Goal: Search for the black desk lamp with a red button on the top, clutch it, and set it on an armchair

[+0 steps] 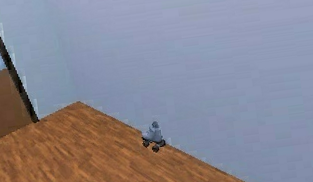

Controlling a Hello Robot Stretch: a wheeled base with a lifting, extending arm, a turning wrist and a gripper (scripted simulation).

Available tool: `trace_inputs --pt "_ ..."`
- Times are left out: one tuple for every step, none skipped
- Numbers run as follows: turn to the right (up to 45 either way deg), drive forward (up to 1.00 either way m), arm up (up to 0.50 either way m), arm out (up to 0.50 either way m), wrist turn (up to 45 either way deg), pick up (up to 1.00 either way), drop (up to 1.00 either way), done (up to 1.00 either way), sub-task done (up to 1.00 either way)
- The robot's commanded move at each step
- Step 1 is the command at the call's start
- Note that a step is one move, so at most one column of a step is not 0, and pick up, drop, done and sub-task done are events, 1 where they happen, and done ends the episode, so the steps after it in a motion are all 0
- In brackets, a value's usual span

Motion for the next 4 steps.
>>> trace_inputs --pt "0.0 0.00 0.00 0.00 0.0 1.00 0.00 0.00 0.00" --pt "0.0 0.00 0.10 0.00 0.0 0.00 0.00 0.00 0.00" --pt "0.0 0.00 0.30 0.00 0.0 0.00 0.00 0.00 0.00" --pt "0.0 0.00 0.00 0.00 -45.0 0.00 0.00 0.00 0.00"
